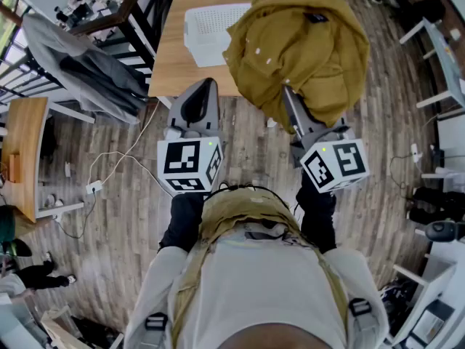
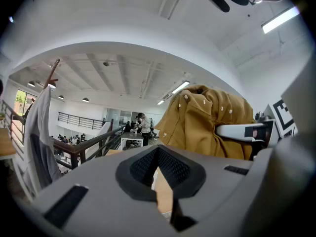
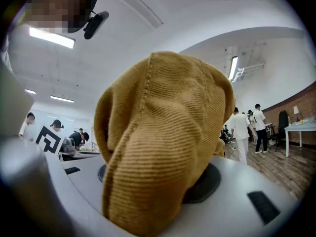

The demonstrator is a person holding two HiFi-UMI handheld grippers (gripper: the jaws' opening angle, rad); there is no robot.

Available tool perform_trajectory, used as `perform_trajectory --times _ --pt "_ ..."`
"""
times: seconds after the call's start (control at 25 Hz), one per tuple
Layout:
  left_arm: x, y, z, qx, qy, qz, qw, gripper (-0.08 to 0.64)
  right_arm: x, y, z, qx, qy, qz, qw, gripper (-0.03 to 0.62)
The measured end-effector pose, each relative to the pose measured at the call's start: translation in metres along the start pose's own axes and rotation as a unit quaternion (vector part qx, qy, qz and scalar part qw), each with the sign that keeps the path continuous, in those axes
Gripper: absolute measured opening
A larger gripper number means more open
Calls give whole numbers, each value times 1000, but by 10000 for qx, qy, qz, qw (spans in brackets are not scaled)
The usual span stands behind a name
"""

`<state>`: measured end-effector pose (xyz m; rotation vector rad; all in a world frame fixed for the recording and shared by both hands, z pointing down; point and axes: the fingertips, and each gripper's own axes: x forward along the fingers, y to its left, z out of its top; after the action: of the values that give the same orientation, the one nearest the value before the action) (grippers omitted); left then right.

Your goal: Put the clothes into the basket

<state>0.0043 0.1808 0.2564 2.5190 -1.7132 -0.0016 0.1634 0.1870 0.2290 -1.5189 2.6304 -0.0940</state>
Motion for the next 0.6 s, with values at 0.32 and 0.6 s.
perform_trajectory --times 0.32,0.6 --pt "0 -2 4 13 -15 -5 10000 0 -1 2 4 -155 31 -27 9999 225" --pt "-5 3 2 34 44 22 10000 0 -1 6 0 -16 107 -9 9999 225"
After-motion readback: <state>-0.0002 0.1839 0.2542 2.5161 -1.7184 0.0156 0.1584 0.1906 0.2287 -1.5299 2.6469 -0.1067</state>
